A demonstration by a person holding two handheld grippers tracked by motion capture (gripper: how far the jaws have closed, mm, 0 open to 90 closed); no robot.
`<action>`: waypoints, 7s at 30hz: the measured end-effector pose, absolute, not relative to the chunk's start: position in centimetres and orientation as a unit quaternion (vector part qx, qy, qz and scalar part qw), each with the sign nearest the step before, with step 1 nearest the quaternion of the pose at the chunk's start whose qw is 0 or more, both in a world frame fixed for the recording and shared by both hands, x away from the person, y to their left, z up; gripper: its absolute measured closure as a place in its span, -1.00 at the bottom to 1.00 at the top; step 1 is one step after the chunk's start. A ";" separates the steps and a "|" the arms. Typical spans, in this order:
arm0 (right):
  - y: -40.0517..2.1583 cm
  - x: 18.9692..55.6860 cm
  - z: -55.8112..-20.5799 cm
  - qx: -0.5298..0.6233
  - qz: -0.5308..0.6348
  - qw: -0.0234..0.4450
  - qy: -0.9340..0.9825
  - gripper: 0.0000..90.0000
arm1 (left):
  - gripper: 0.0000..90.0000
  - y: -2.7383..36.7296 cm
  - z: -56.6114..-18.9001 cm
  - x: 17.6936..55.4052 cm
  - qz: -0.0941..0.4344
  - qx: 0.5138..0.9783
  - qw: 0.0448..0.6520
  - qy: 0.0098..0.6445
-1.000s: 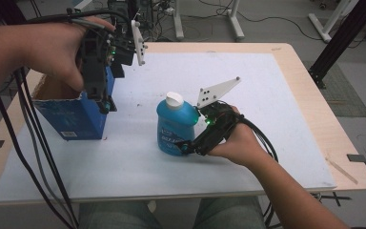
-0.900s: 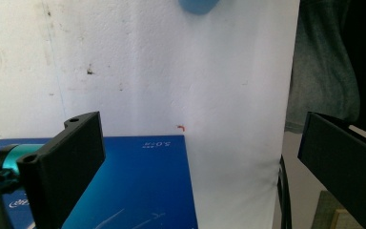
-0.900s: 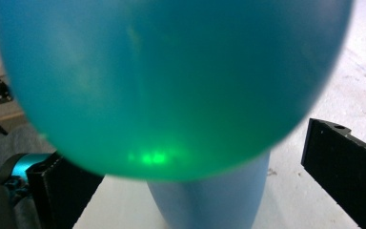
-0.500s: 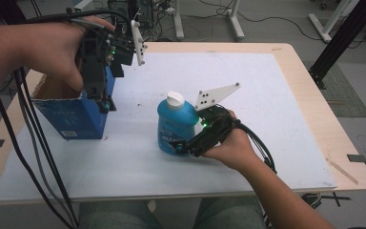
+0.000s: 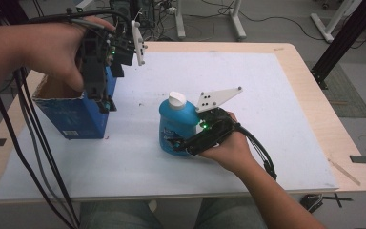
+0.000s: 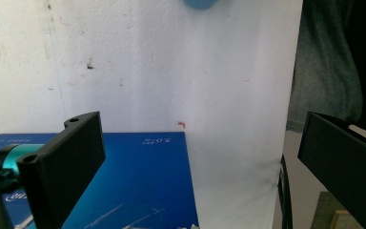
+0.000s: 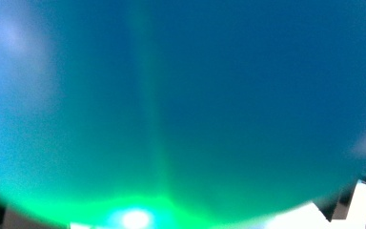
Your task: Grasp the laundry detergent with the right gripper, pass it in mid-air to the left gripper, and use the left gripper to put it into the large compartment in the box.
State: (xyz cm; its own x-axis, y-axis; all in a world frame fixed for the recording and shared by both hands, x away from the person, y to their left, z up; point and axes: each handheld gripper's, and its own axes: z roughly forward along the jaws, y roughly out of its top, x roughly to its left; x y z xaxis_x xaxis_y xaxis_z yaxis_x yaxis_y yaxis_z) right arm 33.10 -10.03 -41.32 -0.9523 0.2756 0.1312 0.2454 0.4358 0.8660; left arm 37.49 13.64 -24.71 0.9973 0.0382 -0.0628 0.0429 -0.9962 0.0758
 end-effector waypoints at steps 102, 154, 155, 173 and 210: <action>-7.0 33.0 -33.9 0.002 0.530 -0.031 0.847 0.03 | -0.96 4.8 -21.5 33.6 -0.041 0.999 0.032 0.013; -7.0 33.4 -34.1 0.012 0.534 -0.043 0.845 0.03 | -0.39 3.9 -22.1 33.5 -0.009 1.000 0.011 0.013; -7.0 33.4 -34.1 0.013 0.533 -0.042 0.845 0.03 | -0.39 3.9 -22.1 33.5 -0.009 1.000 0.010 0.014; -6.9 33.6 -34.2 0.015 0.535 -0.042 0.844 0.04 | -0.15 3.9 -22.3 33.6 -0.012 1.000 0.018 0.013; -13.4 35.4 -30.9 0.020 0.416 0.024 0.909 -0.99 | -0.15 6.1 -19.6 33.9 -0.012 0.997 0.023 0.076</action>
